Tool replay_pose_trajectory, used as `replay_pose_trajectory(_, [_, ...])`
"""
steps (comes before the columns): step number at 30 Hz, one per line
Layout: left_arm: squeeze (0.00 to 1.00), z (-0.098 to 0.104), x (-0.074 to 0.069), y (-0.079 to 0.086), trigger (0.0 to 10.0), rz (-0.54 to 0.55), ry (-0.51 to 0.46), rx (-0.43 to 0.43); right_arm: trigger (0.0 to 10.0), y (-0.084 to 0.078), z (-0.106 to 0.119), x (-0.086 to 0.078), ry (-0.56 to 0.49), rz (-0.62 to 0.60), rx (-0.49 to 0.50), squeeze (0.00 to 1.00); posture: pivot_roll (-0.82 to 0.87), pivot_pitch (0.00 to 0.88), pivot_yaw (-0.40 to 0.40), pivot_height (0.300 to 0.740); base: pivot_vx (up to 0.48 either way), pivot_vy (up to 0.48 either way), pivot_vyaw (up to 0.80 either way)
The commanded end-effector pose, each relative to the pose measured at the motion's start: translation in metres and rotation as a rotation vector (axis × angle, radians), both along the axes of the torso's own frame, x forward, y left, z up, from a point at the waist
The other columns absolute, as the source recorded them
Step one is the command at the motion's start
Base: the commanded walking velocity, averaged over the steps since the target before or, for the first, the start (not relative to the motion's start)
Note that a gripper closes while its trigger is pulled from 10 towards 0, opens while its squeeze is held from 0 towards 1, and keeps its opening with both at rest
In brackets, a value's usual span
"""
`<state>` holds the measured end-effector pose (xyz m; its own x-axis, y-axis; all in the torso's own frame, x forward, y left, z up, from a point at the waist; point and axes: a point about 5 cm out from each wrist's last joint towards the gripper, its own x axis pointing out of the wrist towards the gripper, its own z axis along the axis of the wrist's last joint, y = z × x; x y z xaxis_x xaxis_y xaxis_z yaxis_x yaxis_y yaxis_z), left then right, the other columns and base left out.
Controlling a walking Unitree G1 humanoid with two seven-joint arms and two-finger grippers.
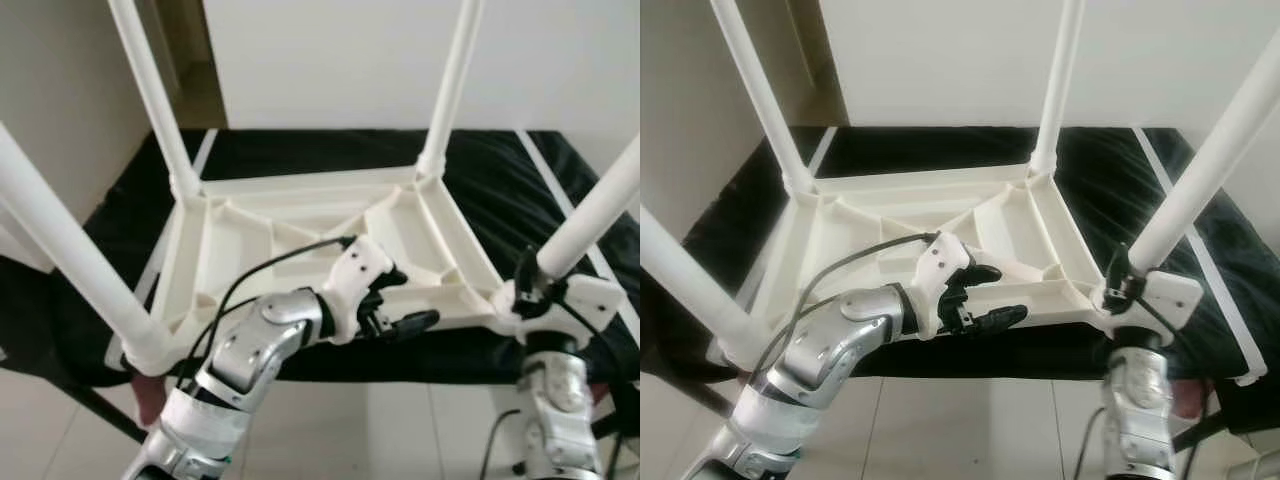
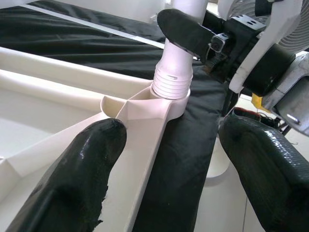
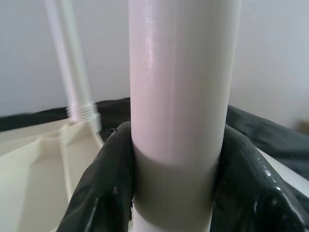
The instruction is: Building children table
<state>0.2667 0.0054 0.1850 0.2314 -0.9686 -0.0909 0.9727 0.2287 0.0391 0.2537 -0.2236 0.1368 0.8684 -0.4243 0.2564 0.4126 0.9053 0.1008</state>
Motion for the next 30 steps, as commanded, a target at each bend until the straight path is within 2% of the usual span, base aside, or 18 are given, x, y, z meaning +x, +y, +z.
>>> replay_pose_trajectory(1, [0.00,0.003,-0.001,-0.001,10.0,-0.015,-0.007,0.004,10.0,0.005,-0.058,-0.013,0.318,-0.098,0.103,0.00,-0.03,0.056,0.059,0.740,0.000,0.000,0.00])
replay_pose_trajectory(3, [0.00,0.003,-0.001,0.000,10.0,-0.010,-0.007,0.004,10.0,0.018,-0.060,-0.013,0.323,-0.173,0.147,0.00,-0.03,0.056,0.059,0.740,0.000,0.000,0.00])
replay_pose_trajectory(6, [0.00,0.003,-0.001,0.000,10.0,-0.007,-0.005,0.002,10.0,0.029,-0.058,-0.010,0.318,-0.190,0.169,0.00,-0.03,0.056,0.056,0.740,0.000,0.000,0.00])
replay_pose_trajectory(10, [0.00,0.003,-0.001,0.000,10.0,-0.007,-0.005,0.001,10.0,0.031,-0.057,-0.008,0.311,-0.187,0.173,0.00,-0.03,0.055,0.057,0.740,0.000,0.000,0.00])
replay_pose_trajectory(17, [0.00,0.003,-0.001,-0.002,10.0,-0.007,-0.007,-0.006,10.0,0.023,-0.047,-0.008,0.298,-0.232,0.049,0.00,-0.04,0.050,0.047,0.740,0.000,0.000,0.00])
replay_pose_trajectory(20, [0.00,0.003,-0.002,-0.003,10.0,-0.009,-0.006,-0.008,10.0,0.024,-0.038,-0.008,0.271,-0.247,-0.041,0.00,-0.04,0.050,0.045,0.740,0.000,0.000,0.00])
replay_pose_trajectory(30, [0.00,0.003,-0.002,-0.003,10.0,-0.006,-0.003,-0.014,10.0,0.025,-0.023,-0.009,0.214,-0.244,-0.085,0.00,-0.05,0.049,0.039,0.740,0.000,0.000,0.00])
